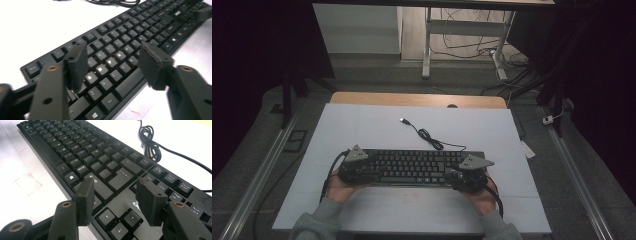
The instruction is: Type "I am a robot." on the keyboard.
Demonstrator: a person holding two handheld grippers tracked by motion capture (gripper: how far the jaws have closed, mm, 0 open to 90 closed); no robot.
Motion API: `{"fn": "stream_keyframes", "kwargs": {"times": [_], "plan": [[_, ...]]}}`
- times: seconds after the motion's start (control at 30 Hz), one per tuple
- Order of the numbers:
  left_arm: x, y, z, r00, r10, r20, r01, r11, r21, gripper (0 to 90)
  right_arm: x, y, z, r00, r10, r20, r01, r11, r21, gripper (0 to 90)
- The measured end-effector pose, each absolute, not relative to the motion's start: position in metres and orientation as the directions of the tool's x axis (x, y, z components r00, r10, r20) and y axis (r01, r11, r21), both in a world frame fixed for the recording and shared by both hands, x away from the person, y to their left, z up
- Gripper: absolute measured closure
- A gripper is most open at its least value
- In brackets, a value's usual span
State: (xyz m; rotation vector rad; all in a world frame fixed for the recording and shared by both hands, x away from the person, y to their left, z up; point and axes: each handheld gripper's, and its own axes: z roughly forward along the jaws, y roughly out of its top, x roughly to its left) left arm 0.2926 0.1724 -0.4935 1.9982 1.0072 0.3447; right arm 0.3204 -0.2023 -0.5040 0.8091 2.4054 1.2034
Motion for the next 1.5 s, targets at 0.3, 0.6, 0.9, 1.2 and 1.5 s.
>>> {"fn": "stream_keyframes", "kwargs": {"times": [0.3, 0.6, 0.9, 1.2, 1.5], "plan": [[0.291, 0.163, -0.495, 0.691, 0.712, -0.123, 0.513, -0.363, 0.778, 80.1, 0.32, -0.202, -0.504, -0.784, 0.619, -0.039, 0.34, 0.482, 0.807, 49.2], [0.29, 0.152, -0.5, 0.724, 0.68, -0.113, 0.505, -0.412, 0.758, 88.7, 0.321, -0.202, -0.505, -0.783, 0.621, -0.043, 0.339, 0.483, 0.807, 49.2], [0.291, 0.139, -0.51, 0.743, 0.663, -0.094, 0.511, -0.47, 0.719, 88.7, 0.322, -0.201, -0.505, -0.781, 0.622, -0.049, 0.34, 0.49, 0.803, 49.1], [0.292, 0.133, -0.516, 0.745, 0.662, -0.08, 0.514, -0.494, 0.701, 88.6, 0.321, -0.201, -0.505, -0.781, 0.622, -0.052, 0.34, 0.494, 0.8, 49.0], [0.293, 0.131, -0.519, 0.746, 0.663, -0.067, 0.515, -0.511, 0.688, 88.4, 0.322, -0.201, -0.506, -0.779, 0.625, -0.055, 0.342, 0.497, 0.797, 48.9]]}}
